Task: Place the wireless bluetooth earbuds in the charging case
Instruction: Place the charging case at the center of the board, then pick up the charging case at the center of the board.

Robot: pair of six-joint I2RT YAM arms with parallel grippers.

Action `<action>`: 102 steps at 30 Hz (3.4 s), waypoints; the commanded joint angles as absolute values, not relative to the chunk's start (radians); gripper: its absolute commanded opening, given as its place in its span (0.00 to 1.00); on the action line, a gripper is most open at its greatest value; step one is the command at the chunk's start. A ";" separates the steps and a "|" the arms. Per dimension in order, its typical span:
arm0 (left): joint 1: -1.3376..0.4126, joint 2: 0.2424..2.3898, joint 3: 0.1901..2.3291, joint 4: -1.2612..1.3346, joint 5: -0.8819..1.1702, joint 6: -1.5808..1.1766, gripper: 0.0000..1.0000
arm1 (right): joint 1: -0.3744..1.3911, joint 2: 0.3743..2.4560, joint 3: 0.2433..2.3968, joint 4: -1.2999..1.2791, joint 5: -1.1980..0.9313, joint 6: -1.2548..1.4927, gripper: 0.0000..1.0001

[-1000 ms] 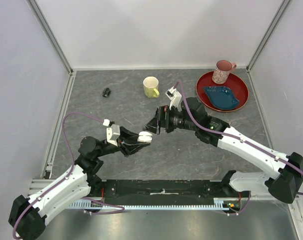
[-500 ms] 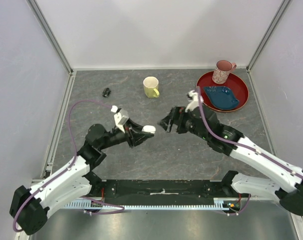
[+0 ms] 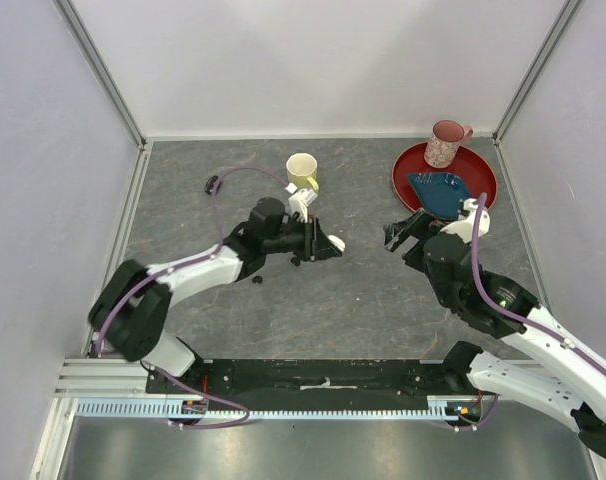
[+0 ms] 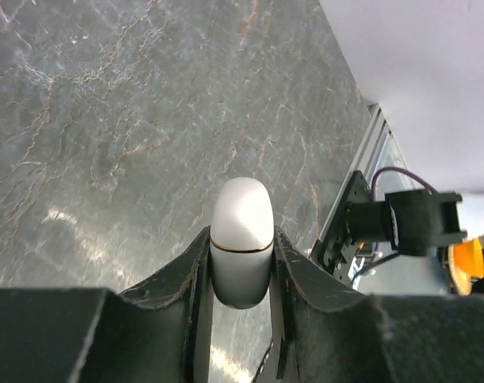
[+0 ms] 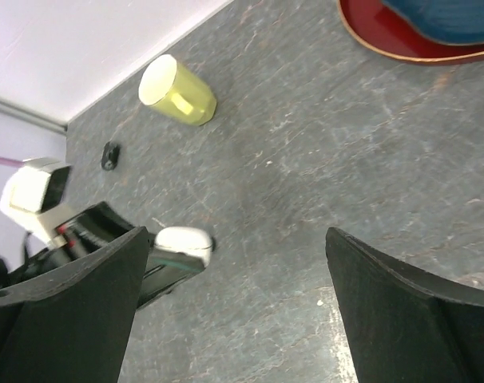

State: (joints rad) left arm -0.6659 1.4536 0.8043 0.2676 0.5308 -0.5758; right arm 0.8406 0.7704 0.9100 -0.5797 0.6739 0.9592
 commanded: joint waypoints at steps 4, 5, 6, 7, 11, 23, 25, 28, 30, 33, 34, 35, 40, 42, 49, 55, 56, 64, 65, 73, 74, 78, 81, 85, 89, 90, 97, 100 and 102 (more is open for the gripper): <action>-0.741 1.774 1.012 0.385 0.546 -0.773 0.02 | 0.839 0.680 0.919 -0.676 0.805 0.980 0.98; -0.750 1.802 1.026 0.390 0.539 -0.782 0.02 | 0.839 0.670 0.922 -0.683 0.810 0.974 0.98; -0.765 1.846 1.037 0.390 0.531 -0.796 0.03 | 0.839 0.667 0.925 -0.686 0.818 0.970 0.98; -0.772 1.864 1.054 0.391 0.511 -0.802 0.03 | 0.839 0.664 0.928 -0.696 0.821 0.963 0.98; -0.790 1.930 1.071 0.393 0.460 -0.831 0.06 | 0.841 0.649 0.937 -0.707 0.828 0.951 0.98; -0.815 2.006 1.065 0.380 0.402 -0.877 0.18 | 0.839 0.650 0.934 -0.718 0.799 0.927 0.98; -0.816 2.003 1.058 0.368 0.391 -0.876 0.21 | 0.839 0.650 0.931 -0.716 0.795 0.919 0.98; -0.816 2.003 1.052 0.351 0.382 -0.870 0.25 | 0.839 0.649 0.925 -0.716 0.790 0.917 0.98; -0.816 1.997 1.048 0.339 0.370 -0.864 0.25 | 0.841 0.647 0.923 -0.716 0.787 0.919 0.98; -0.816 1.987 1.040 0.313 0.348 -0.854 0.28 | 0.839 0.644 0.919 -0.716 0.785 0.923 0.98; -0.818 1.983 1.039 0.311 0.347 -0.851 0.30 | 0.839 0.644 0.916 -0.716 0.785 0.923 0.98; -0.816 1.983 1.039 0.307 0.342 -0.847 0.31 | 0.841 0.644 0.916 -0.715 0.784 0.926 0.98; -0.816 1.983 1.039 0.276 0.341 -0.831 0.32 | 0.839 0.638 0.908 -0.716 0.782 0.925 0.98; -0.816 1.980 1.039 0.259 0.334 -0.819 0.33 | 0.839 0.638 0.907 -0.715 0.782 0.922 0.98; -0.818 1.942 1.019 0.229 0.301 -0.778 0.36 | 0.839 0.612 0.897 -0.716 0.793 0.930 0.98; -0.818 1.925 1.011 0.218 0.285 -0.756 0.43 | 0.839 0.601 0.890 -0.716 0.795 0.930 0.98; -0.816 1.924 1.011 0.212 0.284 -0.752 0.43 | 0.841 0.600 0.890 -0.715 0.796 0.930 0.98; -0.818 1.859 0.997 0.153 0.226 -0.718 0.44 | 0.839 0.595 0.887 -0.716 0.801 0.930 0.98; -0.818 1.849 0.994 0.141 0.204 -0.704 0.44 | 0.839 0.595 0.887 -0.716 0.798 0.930 0.98; -0.816 1.741 1.008 0.023 0.106 -0.626 0.45 | 0.839 0.604 0.879 -0.713 0.796 0.931 0.98; -0.818 1.724 1.018 0.006 0.092 -0.611 0.45 | 0.839 0.606 0.880 -0.715 0.795 0.931 0.98; -0.815 1.675 1.051 -0.064 0.034 -0.560 0.45 | 0.839 0.609 0.882 -0.713 0.795 0.925 0.98; -0.810 1.634 1.081 -0.129 -0.044 -0.502 0.45 | 0.839 0.607 0.881 -0.712 0.796 0.920 0.98; -0.740 1.595 1.104 -0.169 -0.090 -0.410 0.47 | 0.841 0.606 0.881 -0.713 0.798 0.919 0.98; -0.622 1.559 1.104 -0.198 -0.061 -0.358 0.47 | 0.841 0.607 0.881 -0.713 0.807 0.910 0.98; -0.598 1.551 1.104 -0.205 -0.055 -0.345 0.59 | 0.839 0.607 0.881 -0.712 0.810 0.910 0.98; -0.405 1.551 1.209 -0.319 -0.095 -0.175 0.75 | 0.841 0.626 0.882 -0.695 0.830 0.894 0.98; -0.326 1.583 1.261 -0.330 -0.106 -0.105 0.78 | 0.839 0.643 0.891 -0.684 0.828 0.871 0.98; -0.289 1.630 1.296 -0.342 -0.060 -0.030 0.86 | 0.841 0.649 0.899 -0.684 0.828 0.861 0.98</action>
